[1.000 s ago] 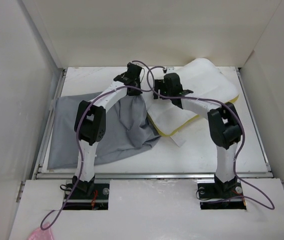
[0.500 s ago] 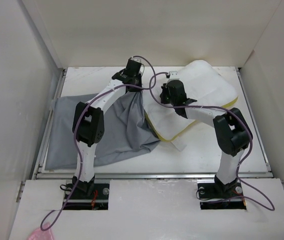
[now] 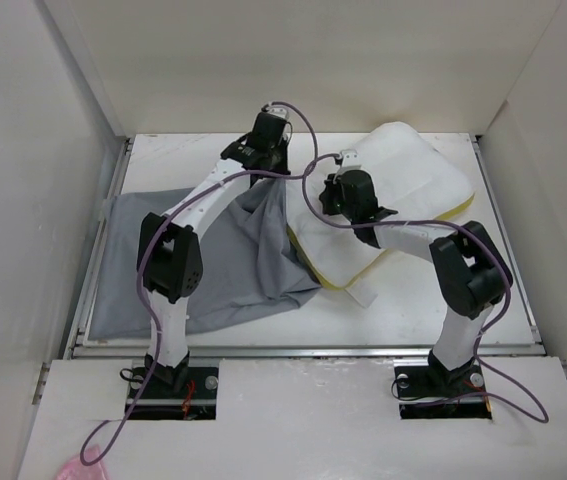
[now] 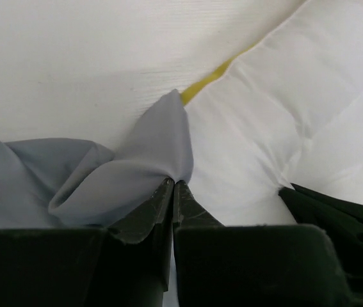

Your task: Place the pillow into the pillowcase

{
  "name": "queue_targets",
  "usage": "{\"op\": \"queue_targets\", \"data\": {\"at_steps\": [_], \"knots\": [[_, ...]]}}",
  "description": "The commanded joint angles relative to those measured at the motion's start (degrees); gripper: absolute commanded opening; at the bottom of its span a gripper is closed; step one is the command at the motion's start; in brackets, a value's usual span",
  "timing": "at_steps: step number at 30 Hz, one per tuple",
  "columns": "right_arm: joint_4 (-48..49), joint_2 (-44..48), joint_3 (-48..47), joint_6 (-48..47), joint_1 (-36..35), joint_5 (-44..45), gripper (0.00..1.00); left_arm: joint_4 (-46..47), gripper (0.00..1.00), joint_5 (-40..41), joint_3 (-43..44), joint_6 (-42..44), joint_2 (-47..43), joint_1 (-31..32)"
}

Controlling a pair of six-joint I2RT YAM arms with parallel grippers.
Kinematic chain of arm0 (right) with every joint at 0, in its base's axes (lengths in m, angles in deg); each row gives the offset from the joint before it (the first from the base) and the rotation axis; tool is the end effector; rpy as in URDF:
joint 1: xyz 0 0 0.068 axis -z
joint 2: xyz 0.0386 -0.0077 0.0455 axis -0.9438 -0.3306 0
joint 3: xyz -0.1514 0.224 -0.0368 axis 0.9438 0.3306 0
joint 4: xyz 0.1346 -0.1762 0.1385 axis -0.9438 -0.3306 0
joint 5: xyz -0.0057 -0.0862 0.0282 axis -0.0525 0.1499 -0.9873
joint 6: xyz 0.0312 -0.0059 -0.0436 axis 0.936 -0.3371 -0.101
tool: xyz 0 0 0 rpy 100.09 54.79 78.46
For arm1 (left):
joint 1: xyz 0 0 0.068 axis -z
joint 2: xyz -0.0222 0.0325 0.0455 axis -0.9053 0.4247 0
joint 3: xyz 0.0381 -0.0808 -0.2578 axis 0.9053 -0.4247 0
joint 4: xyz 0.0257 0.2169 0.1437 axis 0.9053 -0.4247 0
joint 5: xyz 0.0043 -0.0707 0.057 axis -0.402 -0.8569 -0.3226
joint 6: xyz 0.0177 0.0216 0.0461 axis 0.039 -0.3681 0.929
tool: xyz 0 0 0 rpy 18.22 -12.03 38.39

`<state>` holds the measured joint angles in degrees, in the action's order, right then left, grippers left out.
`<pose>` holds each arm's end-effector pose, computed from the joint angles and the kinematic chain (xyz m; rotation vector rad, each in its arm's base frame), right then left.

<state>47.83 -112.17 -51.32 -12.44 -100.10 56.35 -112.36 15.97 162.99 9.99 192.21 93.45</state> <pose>0.3586 0.1979 0.2116 -0.1761 1.9705 0.4123 0.4171 -0.2238 0.3184 0.1792 2.1552 -0.3653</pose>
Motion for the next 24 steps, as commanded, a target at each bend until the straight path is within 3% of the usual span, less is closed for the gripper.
{"op": "queue_targets", "data": {"at_steps": [1,6,9,14,18,23,24], "knots": [[9.9,2.9,-0.6,0.8,-1.8,-4.9,0.0,0.9,0.0,-4.0,1.3,3.4,-4.2,3.1],[11.2,3.4,-6.0,2.3,-2.3,-5.5,0.0,0.9,0.0,-9.8,2.0,5.0,-5.2,6.4],[12.2,4.1,-6.6,9.5,-2.3,3.4,0.0,0.9,0.0,-12.0,2.0,4.5,-5.2,8.0],[15.3,4.7,-5.3,19.9,0.0,16.0,0.0,3.1,0.0,-13.2,-5.1,2.3,-9.9,10.1],[10.5,3.3,-8.1,25.8,2.1,22.0,0.0,5.0,0.0,-14.7,-12.4,0.4,-14.9,10.6],[11.1,1.4,-7.2,28.9,2.1,22.8,0.0,7.3,0.0,-16.6,-15.5,0.4,-17.1,11.2],[11.6,1.4,-7.2,28.3,2.1,20.2,0.0,7.9,0.28,-16.6,-14.4,0.4,-16.2,11.2]]}}
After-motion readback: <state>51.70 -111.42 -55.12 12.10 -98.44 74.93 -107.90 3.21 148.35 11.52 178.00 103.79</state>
